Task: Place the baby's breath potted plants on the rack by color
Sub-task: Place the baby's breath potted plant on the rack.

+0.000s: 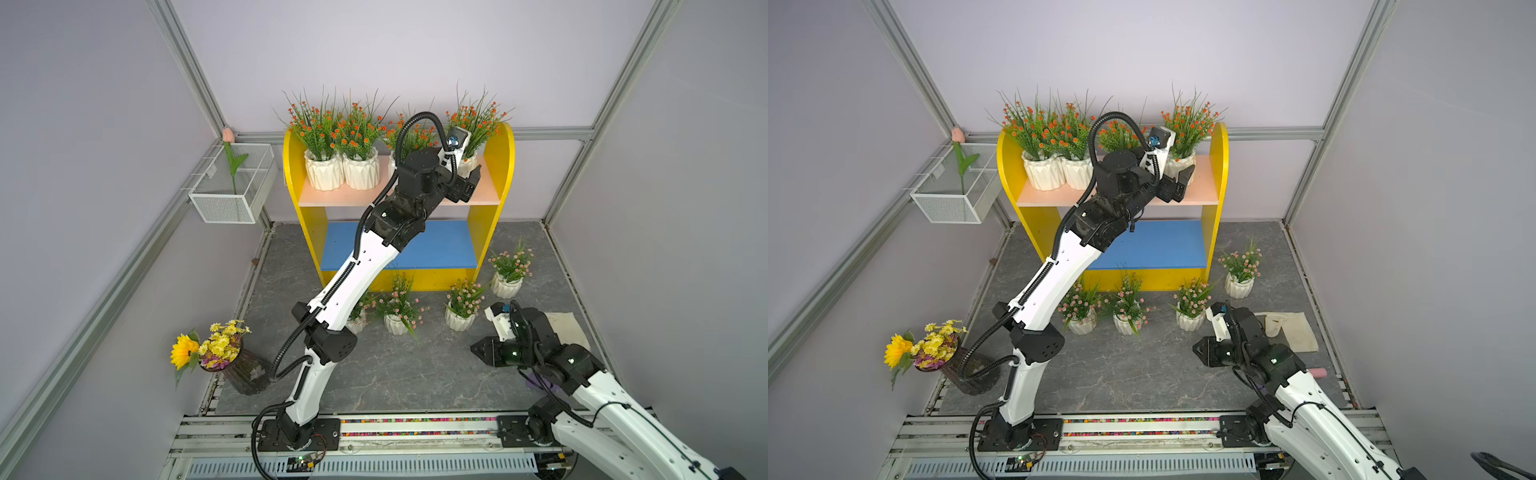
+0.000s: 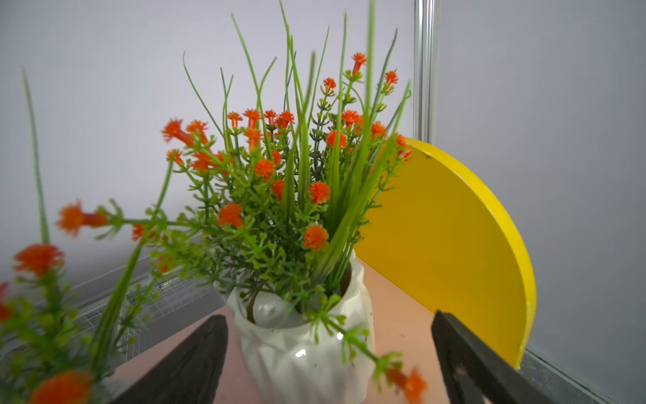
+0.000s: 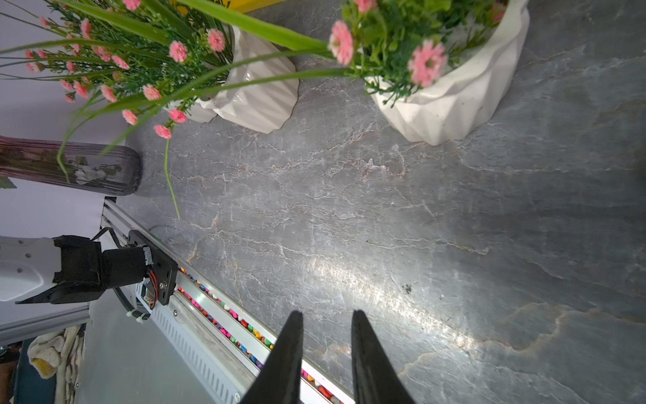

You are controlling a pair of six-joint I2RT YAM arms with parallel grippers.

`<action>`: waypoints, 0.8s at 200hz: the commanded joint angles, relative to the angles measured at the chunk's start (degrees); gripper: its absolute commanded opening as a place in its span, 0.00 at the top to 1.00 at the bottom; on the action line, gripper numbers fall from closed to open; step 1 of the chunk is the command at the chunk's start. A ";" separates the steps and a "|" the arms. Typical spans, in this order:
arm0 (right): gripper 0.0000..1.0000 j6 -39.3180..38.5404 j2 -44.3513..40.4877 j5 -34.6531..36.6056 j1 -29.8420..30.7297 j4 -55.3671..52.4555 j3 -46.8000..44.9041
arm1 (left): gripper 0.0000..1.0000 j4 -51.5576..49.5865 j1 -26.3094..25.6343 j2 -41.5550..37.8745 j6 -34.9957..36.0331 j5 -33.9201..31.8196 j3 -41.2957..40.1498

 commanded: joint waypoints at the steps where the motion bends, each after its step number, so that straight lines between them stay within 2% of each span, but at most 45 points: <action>1: 0.72 0.70 -0.42 0.61 0.42 -0.21 -0.42 | 0.06 -1.03 -1.11 -2.93 0.42 0.81 -0.64; 41: 0.71 0.32 -0.78 1.36 0.35 -0.03 -0.21 | 0.04 0.96 -4.48 -7.67 3.71 -2.87 -8.00; 71: 0.70 0.11 -1.09 1.73 0.28 -0.15 -0.30 | 0.05 1.08 -5.74 -10.63 3.39 -5.57 -11.43; 91: 0.68 -0.07 -1.92 2.39 -0.03 -0.50 -0.14 | 0.05 2.45 -6.31 -14.41 2.94 -6.38 -16.77; 108: 0.67 -0.38 -2.71 2.92 -0.41 -0.82 0.32 | 0.05 5.28 -7.06 -19.50 2.66 -6.65 -24.80; 160: 0.64 -1.60 -2.37 4.38 -2.34 -0.19 2.56 | 0.03 20.24 -8.30 -40.99 -0.92 -8.81 -60.45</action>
